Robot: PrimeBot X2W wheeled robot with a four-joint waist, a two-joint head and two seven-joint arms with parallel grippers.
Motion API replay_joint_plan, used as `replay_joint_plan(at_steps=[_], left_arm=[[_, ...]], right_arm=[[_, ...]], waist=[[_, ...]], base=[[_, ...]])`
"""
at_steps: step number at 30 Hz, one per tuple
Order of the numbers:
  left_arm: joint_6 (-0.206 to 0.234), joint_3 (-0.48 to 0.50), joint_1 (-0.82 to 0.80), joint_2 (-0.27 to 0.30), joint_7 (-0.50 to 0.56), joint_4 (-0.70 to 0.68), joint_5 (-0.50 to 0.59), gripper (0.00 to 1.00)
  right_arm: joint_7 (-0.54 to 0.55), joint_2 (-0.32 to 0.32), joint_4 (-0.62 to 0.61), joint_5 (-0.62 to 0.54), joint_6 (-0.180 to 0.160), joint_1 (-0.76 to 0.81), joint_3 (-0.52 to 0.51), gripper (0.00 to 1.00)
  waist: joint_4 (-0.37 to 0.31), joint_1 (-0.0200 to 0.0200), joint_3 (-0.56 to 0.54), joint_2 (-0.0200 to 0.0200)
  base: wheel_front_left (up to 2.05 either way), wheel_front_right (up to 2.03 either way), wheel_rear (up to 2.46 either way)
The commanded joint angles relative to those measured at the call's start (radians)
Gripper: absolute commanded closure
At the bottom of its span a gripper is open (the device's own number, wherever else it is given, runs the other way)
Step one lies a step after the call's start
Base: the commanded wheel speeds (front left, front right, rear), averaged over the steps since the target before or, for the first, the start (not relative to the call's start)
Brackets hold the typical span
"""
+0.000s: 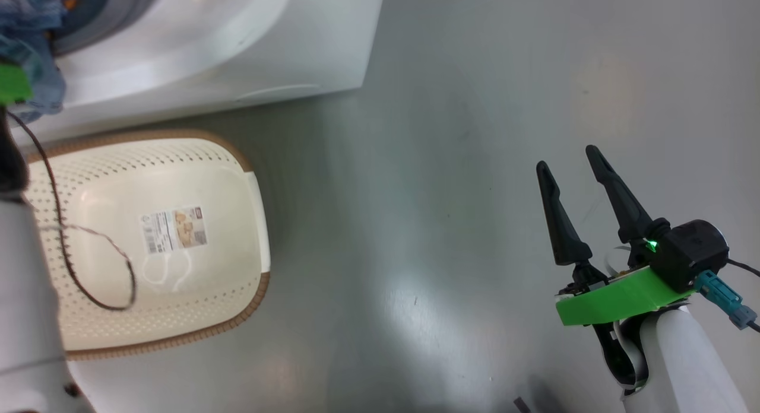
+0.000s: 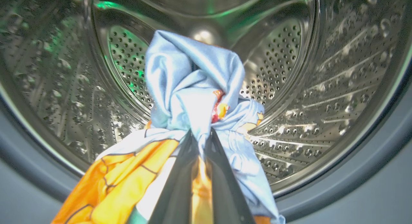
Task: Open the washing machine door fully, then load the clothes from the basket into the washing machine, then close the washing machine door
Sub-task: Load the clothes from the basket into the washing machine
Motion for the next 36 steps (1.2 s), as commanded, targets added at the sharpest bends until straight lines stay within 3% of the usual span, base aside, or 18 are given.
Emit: replay_joint_plan(at_steps=[1, 11, 19, 23, 29, 36], left_arm=[[-0.003, -0.006, -0.035, 0.071, -0.004, 0.01, -0.008, 1.0], [-0.003, -0.224, -0.363, 0.217, 0.149, 0.219, -0.111, 1.0], [-0.003, -0.257, -0.496, 0.28, 0.223, 0.27, -0.167, 1.0], [-0.003, -0.291, -0.55, 0.312, 0.191, 0.249, -0.174, 1.0], [-0.003, -0.341, -0.642, 0.369, 0.023, 0.21, -0.123, 1.0], [-0.003, -0.312, -0.681, 0.379, -0.003, 0.07, -0.056, 1.0]], right_arm=[[-0.005, 0.002, -0.024, 0.012, 0.006, 0.005, 0.025, 0.0], [-0.005, 0.026, -0.023, 0.033, 0.006, -0.035, 0.052, 0.0], [-0.005, 0.04, -0.025, 0.044, 0.006, -0.071, 0.076, 0.0], [-0.005, 0.042, -0.026, 0.044, 0.006, -0.084, 0.074, 0.0], [-0.005, 0.045, -0.019, 0.049, 0.006, -0.1, 0.093, 0.0], [-0.005, 0.048, -0.013, 0.057, 0.006, -0.117, 0.102, 0.0]], waist=[[-0.012, -0.0002, 0.059, 0.0], [-0.008, -0.0002, 0.186, 0.0], [-0.024, -0.0002, 0.26, 0.0], [-0.022, -0.0002, 0.295, 0.0], [-0.021, -0.0002, 0.317, 0.0], [-0.025, -0.0002, 0.323, 0.0]], base=[[0.0, 0.0, 0.0], [0.0, 0.0, 0.0], [0.0, 0.0, 0.0], [0.0, 0.0, 0.0], [0.0, 0.0, 0.0], [0.0, 0.0, 0.0]])
